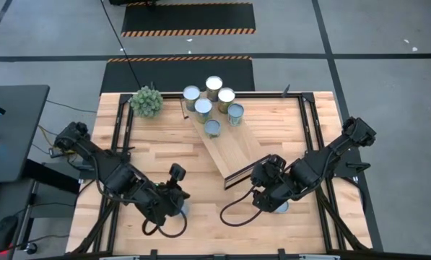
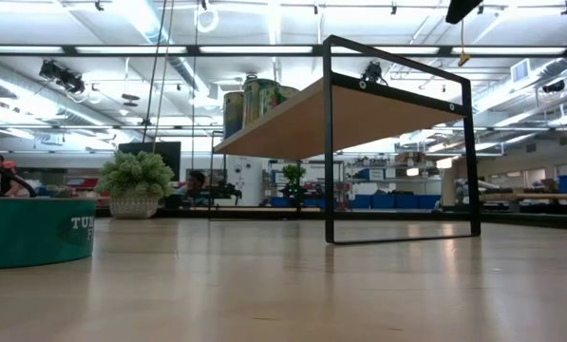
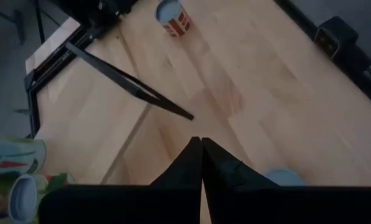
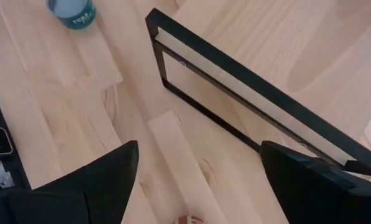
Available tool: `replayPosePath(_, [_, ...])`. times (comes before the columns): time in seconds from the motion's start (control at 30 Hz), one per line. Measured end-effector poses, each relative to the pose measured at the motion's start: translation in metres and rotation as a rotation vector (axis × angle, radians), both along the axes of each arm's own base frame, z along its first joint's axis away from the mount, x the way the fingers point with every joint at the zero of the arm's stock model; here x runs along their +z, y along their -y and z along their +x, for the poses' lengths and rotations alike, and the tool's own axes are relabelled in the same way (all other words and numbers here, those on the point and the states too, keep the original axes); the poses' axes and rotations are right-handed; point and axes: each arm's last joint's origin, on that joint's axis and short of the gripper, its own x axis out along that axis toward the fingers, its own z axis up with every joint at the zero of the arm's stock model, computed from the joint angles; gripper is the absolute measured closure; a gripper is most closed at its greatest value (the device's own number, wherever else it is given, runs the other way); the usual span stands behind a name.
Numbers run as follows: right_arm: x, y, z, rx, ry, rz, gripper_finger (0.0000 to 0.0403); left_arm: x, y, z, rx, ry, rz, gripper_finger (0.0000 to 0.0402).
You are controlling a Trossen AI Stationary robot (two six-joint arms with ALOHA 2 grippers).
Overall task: Pick and place cans onto a shelf
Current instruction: Put the canned tomatoes on the shelf
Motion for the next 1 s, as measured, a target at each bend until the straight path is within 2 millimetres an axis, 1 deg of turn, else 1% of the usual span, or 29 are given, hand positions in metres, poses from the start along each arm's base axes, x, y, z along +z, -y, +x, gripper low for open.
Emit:
replayPosePath(0.07, [-0.001, -0.001, -0.001, -0.005, -0.001, 0.0, 0.0057, -0.007, -0.003, 0.001, 0.011, -0.009, 0.008, 0.0391])
replayPosePath(0.1, [-0.002, -0.001, -0.001, -0.006, -0.002, 0.0, 0.0057, -0.015, -0.005, 0.0, 0.019, -0.026, 0.015, 0.0391])
replayPosePath(0.27, [-0.002, -0.005, -0.004, 0.005, -0.002, 0.001, 0.0057, -0.054, -0.016, -0.017, 0.114, -0.089, -0.021, 0.0391])
replayPosePath(0.37, [-0.002, -0.006, -0.006, 0.016, -0.012, -0.009, 0.0057, -0.07, -0.02, -0.028, 0.169, -0.098, -0.066, 0.0391])
replayPosePath(0.47, [-0.003, -0.006, -0.008, 0.022, -0.027, -0.017, 0.0057, -0.076, -0.021, -0.035, 0.205, -0.058, -0.144, 0.0391])
replayPosePath(0.6, [-0.003, -0.005, -0.009, 0.019, -0.047, -0.026, 0.0057, -0.078, -0.024, -0.041, 0.227, 0.034, -0.268, 0.0391])
replayPosePath(0.77, [-0.003, -0.005, -0.01, 0.026, -0.054, -0.03, 0.0057, -0.084, -0.036, -0.054, 0.265, 0.109, -0.387, 0.0391])
replayPosePath(1.0, [-0.003, -0.006, -0.01, 0.036, -0.068, -0.008, 0.0057, -0.096, -0.054, -0.077, 0.348, 0.153, -0.518, 0.0391])
